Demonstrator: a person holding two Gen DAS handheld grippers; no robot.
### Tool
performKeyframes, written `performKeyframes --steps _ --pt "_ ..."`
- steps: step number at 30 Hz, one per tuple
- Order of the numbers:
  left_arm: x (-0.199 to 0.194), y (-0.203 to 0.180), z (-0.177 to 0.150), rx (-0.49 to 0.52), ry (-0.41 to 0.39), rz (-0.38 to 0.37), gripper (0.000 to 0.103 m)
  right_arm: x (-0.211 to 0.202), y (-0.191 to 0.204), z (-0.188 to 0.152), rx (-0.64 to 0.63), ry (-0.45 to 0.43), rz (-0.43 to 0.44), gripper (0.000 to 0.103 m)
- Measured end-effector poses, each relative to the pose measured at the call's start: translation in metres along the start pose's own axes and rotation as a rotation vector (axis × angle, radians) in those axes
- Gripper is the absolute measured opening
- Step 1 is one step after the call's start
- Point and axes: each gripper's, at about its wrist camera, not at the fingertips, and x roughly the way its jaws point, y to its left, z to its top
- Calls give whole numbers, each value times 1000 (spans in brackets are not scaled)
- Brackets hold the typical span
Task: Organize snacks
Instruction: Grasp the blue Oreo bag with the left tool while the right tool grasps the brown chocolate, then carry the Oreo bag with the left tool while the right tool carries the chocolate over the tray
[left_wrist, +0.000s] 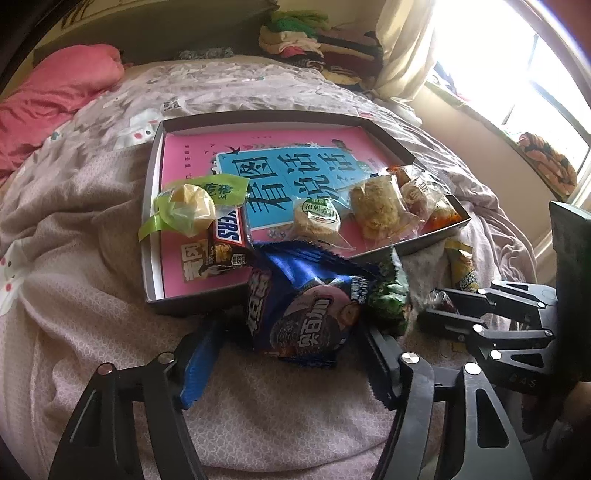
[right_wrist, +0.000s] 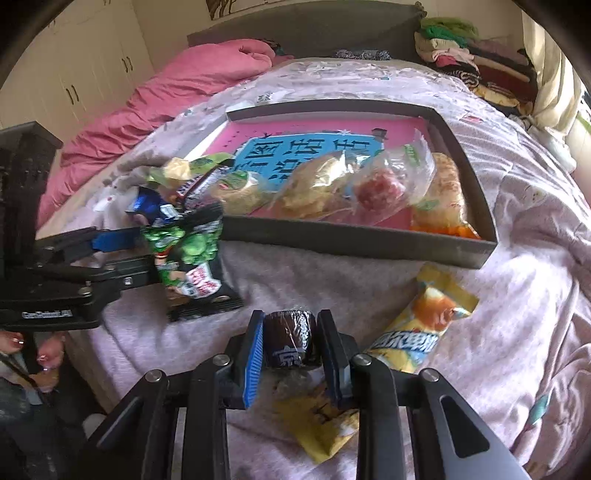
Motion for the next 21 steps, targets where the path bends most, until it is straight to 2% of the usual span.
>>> performKeyframes --steps 2,3,14,21 --pt "-1 -1 0 4 -3 -1 65 -1 2 0 10 -2 16 29" --pt "-2 0 0 4 -7 -8 59 -2 2 0 16 -2 23 29" --pt "-12 3 1 -20 -4 -38 58 -11 3 1 32 -22 32 29" --pt "-26 6 4 -37 -19 -49 58 -18 -1 4 80 -38 74 29"
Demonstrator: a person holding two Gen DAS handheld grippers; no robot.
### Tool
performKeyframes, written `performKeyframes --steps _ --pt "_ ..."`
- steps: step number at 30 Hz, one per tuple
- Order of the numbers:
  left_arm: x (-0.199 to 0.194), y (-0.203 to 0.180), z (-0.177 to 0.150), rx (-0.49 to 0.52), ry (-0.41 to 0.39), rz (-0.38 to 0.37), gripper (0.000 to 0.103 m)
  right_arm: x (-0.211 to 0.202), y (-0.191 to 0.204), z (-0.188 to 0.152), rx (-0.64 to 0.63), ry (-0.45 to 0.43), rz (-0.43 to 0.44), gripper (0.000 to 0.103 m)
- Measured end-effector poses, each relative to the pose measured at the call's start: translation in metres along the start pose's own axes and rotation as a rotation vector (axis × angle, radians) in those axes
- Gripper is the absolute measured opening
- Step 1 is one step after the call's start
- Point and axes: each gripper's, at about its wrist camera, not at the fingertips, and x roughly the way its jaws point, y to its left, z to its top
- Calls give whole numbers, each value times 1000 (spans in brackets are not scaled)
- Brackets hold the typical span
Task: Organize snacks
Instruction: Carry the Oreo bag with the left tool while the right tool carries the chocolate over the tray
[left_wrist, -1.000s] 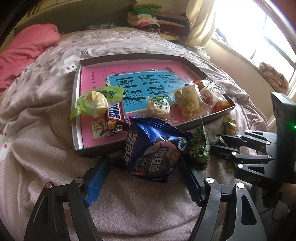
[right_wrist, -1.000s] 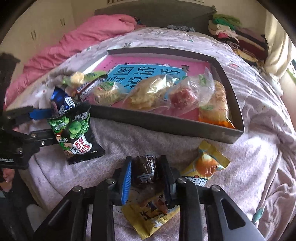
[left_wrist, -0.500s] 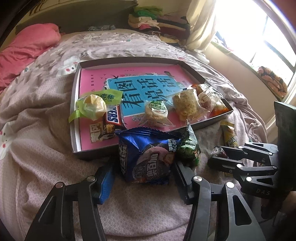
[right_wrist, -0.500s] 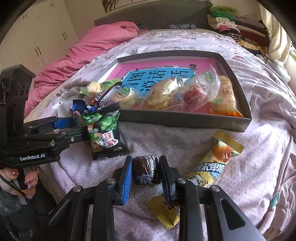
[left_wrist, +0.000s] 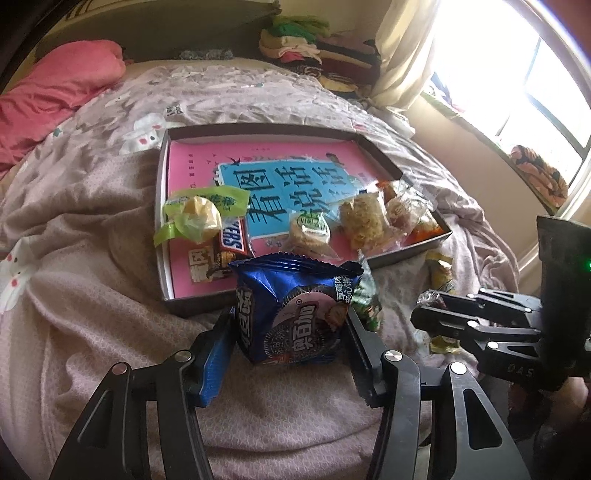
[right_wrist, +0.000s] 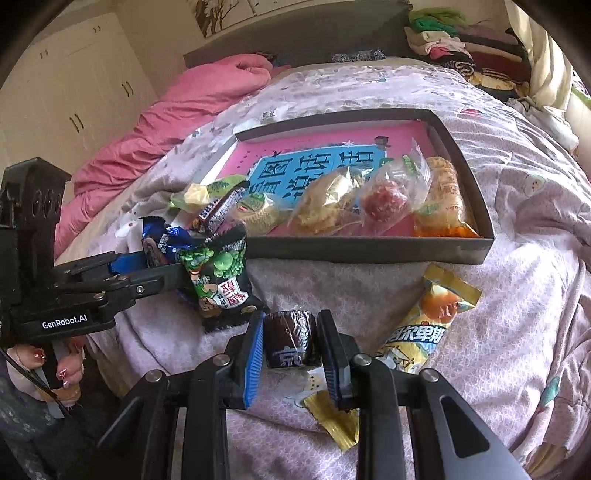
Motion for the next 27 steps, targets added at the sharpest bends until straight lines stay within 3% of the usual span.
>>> performKeyframes --steps 27 --pt "-49 8 16 -19 -190 20 58 -25 5 17 18 -86 -6 29"
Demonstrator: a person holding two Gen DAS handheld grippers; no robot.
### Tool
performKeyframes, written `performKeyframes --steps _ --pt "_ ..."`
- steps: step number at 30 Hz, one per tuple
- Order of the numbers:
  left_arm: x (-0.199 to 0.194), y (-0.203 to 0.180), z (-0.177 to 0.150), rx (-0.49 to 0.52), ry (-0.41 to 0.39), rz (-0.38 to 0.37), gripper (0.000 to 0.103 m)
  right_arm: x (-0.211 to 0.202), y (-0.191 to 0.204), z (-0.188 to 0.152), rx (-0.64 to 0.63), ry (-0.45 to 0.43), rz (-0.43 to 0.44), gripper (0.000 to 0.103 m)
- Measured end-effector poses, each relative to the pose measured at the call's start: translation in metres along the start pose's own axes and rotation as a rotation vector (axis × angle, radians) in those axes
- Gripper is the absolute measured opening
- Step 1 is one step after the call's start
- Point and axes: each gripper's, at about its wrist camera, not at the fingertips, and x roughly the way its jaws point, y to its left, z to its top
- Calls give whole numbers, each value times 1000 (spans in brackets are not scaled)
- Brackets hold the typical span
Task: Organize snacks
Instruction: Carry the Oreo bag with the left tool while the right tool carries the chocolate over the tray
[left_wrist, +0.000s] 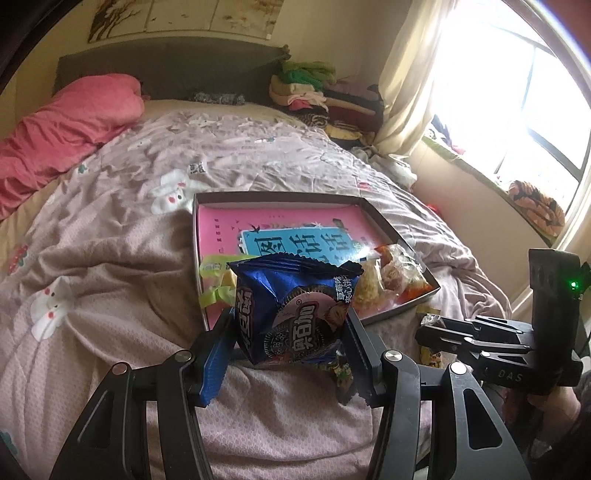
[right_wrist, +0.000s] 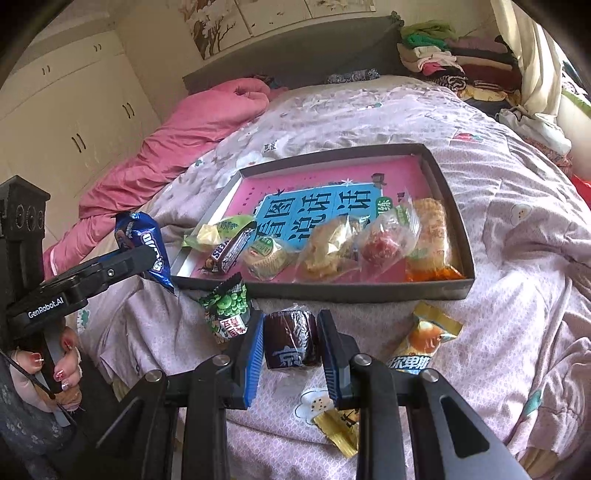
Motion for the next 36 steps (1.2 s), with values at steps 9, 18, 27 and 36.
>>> performKeyframes --steps 9,18,27,36 --pt "-2 2 -1 -11 -25 -8 58 -5 2 12 -17 -41 -16 29" --pt "-3 -1 1 -8 -47 -3 58 -11 -3 29 -7 -96 -28 29" --pt "0 -3 10 17 -58 7 58 -12 -2 40 -15 -132 -33 29" --pt "13 0 19 10 -38 18 58 -12 -8 48 0 -159 -35 29"
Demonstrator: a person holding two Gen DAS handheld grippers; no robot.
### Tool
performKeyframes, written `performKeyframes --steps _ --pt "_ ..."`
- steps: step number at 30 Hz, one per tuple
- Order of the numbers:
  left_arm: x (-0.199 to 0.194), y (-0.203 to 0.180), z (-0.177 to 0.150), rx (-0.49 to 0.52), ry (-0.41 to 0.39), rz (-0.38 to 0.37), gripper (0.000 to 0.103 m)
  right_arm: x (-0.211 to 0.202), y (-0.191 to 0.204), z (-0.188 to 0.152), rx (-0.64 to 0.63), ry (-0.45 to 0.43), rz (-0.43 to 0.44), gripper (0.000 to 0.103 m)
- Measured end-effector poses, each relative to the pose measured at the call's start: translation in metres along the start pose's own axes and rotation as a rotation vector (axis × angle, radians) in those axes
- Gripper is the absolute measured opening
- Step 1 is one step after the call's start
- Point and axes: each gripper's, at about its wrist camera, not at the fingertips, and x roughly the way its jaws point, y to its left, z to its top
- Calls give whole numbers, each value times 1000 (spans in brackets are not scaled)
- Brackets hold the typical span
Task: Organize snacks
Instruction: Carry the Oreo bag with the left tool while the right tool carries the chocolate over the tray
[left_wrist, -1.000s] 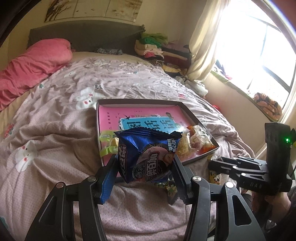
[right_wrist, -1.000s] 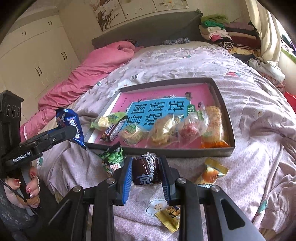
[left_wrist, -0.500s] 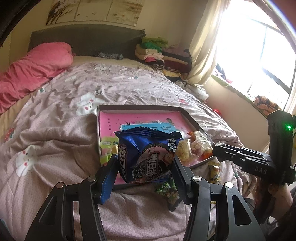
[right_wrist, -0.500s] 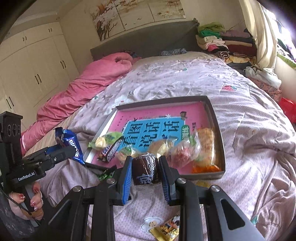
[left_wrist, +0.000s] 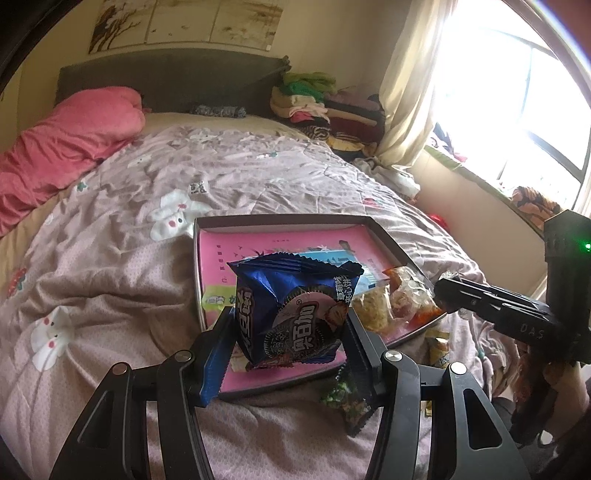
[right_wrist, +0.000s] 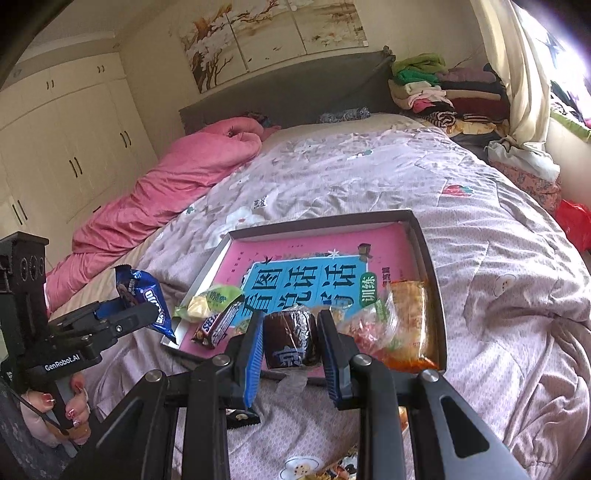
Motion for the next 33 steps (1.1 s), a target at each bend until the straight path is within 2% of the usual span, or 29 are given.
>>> performKeyframes --steps 19,33 --pt "35 2 2 11 80 -9 58 11 -16 13 35 -23 -19 29" --pt "63 -1 -4 27 148 -29 58 45 -15 -1 -22 41 -87 29"
